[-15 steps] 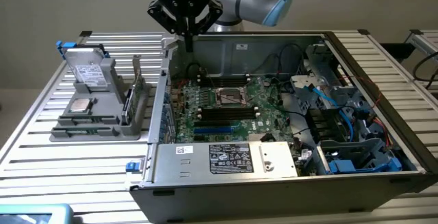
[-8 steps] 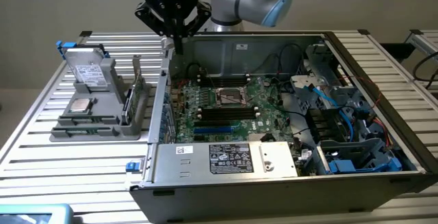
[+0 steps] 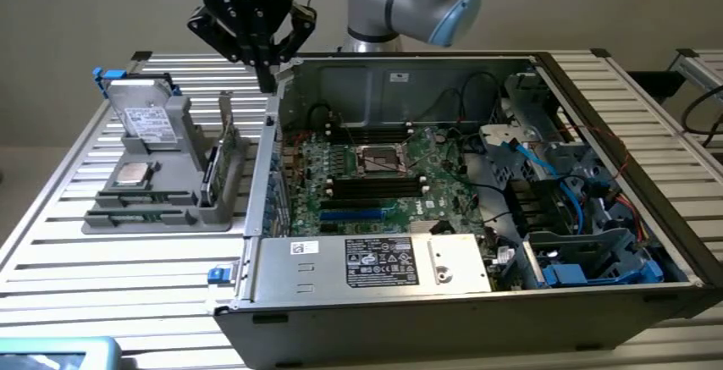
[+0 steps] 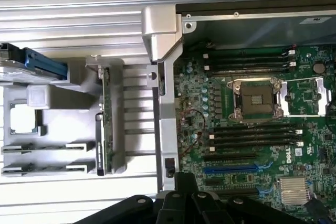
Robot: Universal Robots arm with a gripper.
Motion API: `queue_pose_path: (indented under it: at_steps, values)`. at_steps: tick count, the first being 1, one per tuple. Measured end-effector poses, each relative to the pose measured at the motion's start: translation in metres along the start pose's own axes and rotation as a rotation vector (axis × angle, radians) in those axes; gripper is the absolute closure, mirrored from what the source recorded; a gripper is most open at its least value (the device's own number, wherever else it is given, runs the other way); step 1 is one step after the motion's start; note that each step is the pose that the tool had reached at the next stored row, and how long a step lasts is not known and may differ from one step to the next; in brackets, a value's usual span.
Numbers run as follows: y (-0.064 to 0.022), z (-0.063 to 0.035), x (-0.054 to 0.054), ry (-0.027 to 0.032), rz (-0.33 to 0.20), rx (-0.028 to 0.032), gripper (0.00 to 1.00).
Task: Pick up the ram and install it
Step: 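Reach for the ram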
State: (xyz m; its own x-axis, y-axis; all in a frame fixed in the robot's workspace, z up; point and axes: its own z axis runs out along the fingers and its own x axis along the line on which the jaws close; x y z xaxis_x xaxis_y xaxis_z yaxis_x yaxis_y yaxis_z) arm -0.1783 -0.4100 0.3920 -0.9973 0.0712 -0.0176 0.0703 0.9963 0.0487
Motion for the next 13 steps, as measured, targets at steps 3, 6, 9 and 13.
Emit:
queue_pose_path:
  at_steps: [3, 6, 9, 13]
  values:
    - [-0.0015, 0.0000, 0.014, 0.0021, 0.000, 0.0002, 0.89]
    - [-0.0029, 0.0002, 0.027, 0.0042, 0.000, 0.0004, 0.89]
    - [-0.0040, 0.0008, 0.041, 0.0059, 0.000, 0.0004, 0.89]
    - [-0.0053, 0.0026, 0.057, 0.0062, 0.000, 0.0008, 0.89]
